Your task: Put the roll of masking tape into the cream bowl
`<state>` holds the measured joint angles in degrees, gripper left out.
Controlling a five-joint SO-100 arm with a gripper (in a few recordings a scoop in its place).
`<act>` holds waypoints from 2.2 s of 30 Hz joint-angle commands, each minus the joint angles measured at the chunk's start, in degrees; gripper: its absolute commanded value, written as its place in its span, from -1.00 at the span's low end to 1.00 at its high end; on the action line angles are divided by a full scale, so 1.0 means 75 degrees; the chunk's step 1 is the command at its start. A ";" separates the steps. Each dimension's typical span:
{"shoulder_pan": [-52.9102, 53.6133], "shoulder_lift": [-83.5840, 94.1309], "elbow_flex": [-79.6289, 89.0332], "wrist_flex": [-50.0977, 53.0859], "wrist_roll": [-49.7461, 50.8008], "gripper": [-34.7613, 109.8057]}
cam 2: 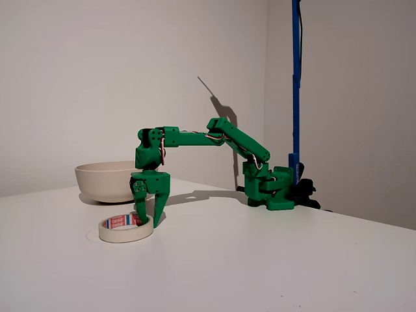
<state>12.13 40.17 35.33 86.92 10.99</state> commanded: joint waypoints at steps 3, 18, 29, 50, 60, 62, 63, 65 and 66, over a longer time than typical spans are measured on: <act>0.0105 0.0246 -0.0387 0.0035 0.0117 -0.63; -0.0199 0.3914 -0.0387 0.0949 0.0551 -0.63; -0.0445 0.7441 -0.0387 0.1875 0.0703 -0.64; 0.4113 0.9211 -0.0363 0.1395 -0.0176 -0.64; 0.6070 0.7008 -0.0375 -0.0410 -0.0785 -0.64; 0.6176 0.6551 -0.0375 -0.0738 -0.0902 -0.64; 0.6223 0.6328 -0.0375 -0.0914 -0.0949 -0.64; 0.6293 0.5918 -0.0375 -0.1207 -0.1055 -0.64; 0.6340 0.5719 -0.0375 -0.1301 -0.1102 -0.64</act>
<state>57.92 84.38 34.72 80.77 3.52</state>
